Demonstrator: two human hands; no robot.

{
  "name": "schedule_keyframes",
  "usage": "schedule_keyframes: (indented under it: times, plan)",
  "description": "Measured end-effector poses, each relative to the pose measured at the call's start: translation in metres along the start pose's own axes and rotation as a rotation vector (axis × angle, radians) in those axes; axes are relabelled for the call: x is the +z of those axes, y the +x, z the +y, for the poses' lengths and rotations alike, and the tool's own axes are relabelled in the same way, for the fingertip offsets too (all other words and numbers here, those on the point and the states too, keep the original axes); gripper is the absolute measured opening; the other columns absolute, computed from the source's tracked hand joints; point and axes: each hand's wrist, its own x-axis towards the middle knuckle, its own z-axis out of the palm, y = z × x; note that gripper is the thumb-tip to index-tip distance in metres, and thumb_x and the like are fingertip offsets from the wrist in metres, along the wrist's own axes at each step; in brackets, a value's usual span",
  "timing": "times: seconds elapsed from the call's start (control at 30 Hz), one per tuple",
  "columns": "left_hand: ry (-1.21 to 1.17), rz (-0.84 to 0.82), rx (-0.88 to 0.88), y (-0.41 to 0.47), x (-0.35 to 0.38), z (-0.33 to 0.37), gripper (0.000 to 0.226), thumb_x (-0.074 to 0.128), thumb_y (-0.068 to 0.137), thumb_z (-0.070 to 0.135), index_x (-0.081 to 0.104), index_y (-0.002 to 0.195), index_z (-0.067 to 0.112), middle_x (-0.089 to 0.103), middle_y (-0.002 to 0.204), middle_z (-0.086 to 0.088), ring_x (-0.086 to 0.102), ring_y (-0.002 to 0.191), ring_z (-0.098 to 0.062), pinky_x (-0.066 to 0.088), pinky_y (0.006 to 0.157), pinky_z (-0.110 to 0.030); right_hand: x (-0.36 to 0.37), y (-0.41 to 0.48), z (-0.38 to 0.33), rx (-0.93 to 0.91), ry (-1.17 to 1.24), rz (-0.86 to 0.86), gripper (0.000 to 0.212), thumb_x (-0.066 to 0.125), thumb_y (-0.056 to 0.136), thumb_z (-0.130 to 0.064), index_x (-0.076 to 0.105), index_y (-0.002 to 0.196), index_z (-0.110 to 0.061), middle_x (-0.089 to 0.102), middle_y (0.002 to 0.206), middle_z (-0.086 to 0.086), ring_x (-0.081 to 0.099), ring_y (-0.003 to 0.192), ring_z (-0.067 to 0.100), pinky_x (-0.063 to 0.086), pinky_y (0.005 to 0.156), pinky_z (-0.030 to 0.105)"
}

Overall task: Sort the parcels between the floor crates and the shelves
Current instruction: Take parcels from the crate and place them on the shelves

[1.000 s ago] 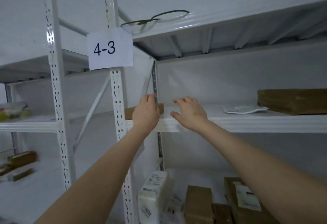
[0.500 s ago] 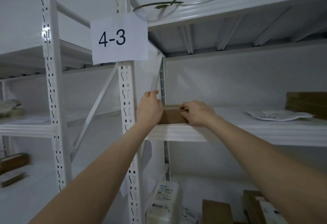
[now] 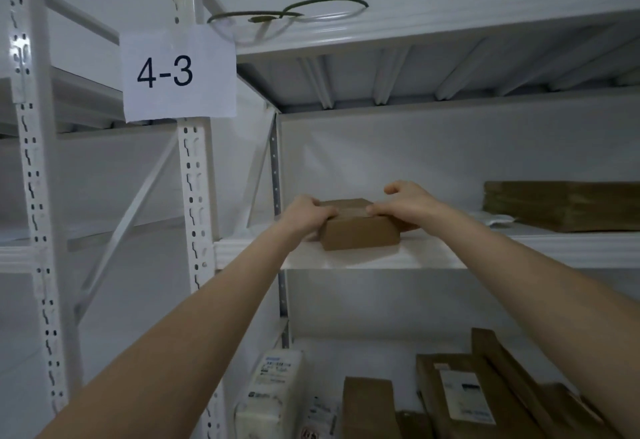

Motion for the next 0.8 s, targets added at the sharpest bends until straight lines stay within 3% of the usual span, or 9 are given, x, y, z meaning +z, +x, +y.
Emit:
schedule_keyframes:
  times: [0.07, 0.13, 0.17, 0.3, 0.43, 0.5, 0.6, 0.73, 0.8]
  plan:
    - [-0.047, -0.024, 0.035, -0.012, 0.013, 0.009, 0.056, 0.061, 0.089, 0.03, 0.045, 0.139, 0.01, 0.052, 0.133, -0.009, 0.051, 0.117, -0.024, 0.043, 0.095, -0.03, -0.013, -0.013, 0.004, 0.015, 0.032, -0.024, 0.081, 0.079, 0.075, -0.037, 0.039, 0.142, -0.016, 0.052, 0.129, 0.004, 0.052, 0.086, 0.014, 0.042, 0.05, 0.02]
    - [-0.042, -0.019, 0.079, -0.024, 0.026, 0.018, 0.059, 0.062, 0.088, 0.026, 0.041, 0.142, 0.014, 0.049, 0.139, -0.008, 0.049, 0.122, -0.024, 0.041, 0.1, -0.031, -0.022, -0.027, 0.009, 0.022, 0.11, -0.026, 0.078, 0.082, 0.073, -0.032, 0.043, 0.139, -0.018, 0.058, 0.104, -0.004, 0.052, 0.072, 0.006, 0.043, 0.043, 0.018]
    - [-0.049, -0.006, 0.101, -0.03, 0.032, 0.022, 0.06, 0.062, 0.088, 0.024, 0.04, 0.142, 0.016, 0.05, 0.138, -0.008, 0.051, 0.119, -0.023, 0.042, 0.099, -0.032, -0.026, -0.035, 0.012, 0.012, 0.128, -0.001, 0.079, 0.083, 0.071, -0.028, 0.043, 0.139, -0.02, 0.057, 0.099, -0.005, 0.054, 0.072, 0.006, 0.045, 0.045, 0.018]
    - [-0.323, 0.127, 0.093, -0.051, 0.042, 0.038, 0.063, 0.064, 0.086, 0.015, 0.037, 0.143, 0.016, 0.057, 0.128, -0.01, 0.057, 0.108, -0.022, 0.049, 0.095, -0.035, -0.042, -0.057, 0.032, -0.006, 0.268, 0.091, 0.099, 0.083, 0.071, -0.015, 0.024, 0.149, -0.021, 0.051, 0.133, 0.01, 0.058, 0.107, 0.026, 0.053, 0.086, 0.038]
    - [-0.532, 0.2, 0.091, -0.067, 0.041, 0.063, 0.064, 0.069, 0.084, 0.014, 0.041, 0.141, 0.007, 0.056, 0.129, -0.01, 0.056, 0.114, -0.024, 0.045, 0.102, -0.038, -0.059, -0.077, 0.037, -0.007, 0.483, 0.125, 0.1, 0.078, 0.074, -0.004, 0.017, 0.151, -0.017, 0.055, 0.118, 0.006, 0.059, 0.097, 0.023, 0.053, 0.077, 0.035]
    - [-0.517, 0.186, 0.154, -0.078, 0.04, 0.074, 0.054, 0.067, 0.086, 0.012, 0.048, 0.136, 0.008, 0.059, 0.124, -0.002, 0.057, 0.104, -0.015, 0.047, 0.089, -0.025, -0.065, -0.088, 0.036, 0.004, 0.594, 0.097, 0.091, 0.075, 0.077, 0.0, 0.022, 0.15, -0.014, 0.057, 0.101, 0.0, 0.062, 0.085, 0.018, 0.052, 0.065, 0.029]
    - [-0.518, 0.174, 0.232, -0.093, 0.036, 0.087, 0.043, 0.063, 0.088, 0.007, 0.057, 0.13, 0.01, 0.063, 0.118, 0.001, 0.058, 0.09, -0.006, 0.043, 0.068, -0.011, -0.072, -0.102, 0.035, -0.035, 0.681, 0.087, 0.055, 0.068, 0.082, 0.004, 0.053, 0.132, -0.013, 0.066, 0.095, 0.0, 0.067, 0.08, 0.015, 0.054, 0.063, 0.025]
    - [-0.55, 0.212, 0.237, -0.109, 0.03, 0.096, 0.04, 0.055, 0.09, -0.002, 0.059, 0.128, 0.01, 0.064, 0.119, -0.001, 0.058, 0.098, -0.01, 0.043, 0.065, -0.012, -0.084, -0.113, 0.031, -0.088, 0.736, 0.139, 0.054, 0.06, 0.087, 0.005, 0.053, 0.133, -0.022, 0.064, 0.099, 0.003, 0.065, 0.09, 0.018, 0.054, 0.08, 0.029]
    - [-0.566, 0.227, 0.218, -0.114, 0.027, 0.099, 0.032, 0.051, 0.095, 0.005, 0.061, 0.124, 0.013, 0.064, 0.115, 0.002, 0.057, 0.103, -0.013, 0.043, 0.076, -0.016, -0.089, -0.118, 0.027, -0.106, 0.671, 0.187, 0.051, 0.057, 0.088, 0.005, 0.055, 0.131, -0.023, 0.064, 0.094, -0.003, 0.061, 0.084, 0.012, 0.05, 0.077, 0.028]
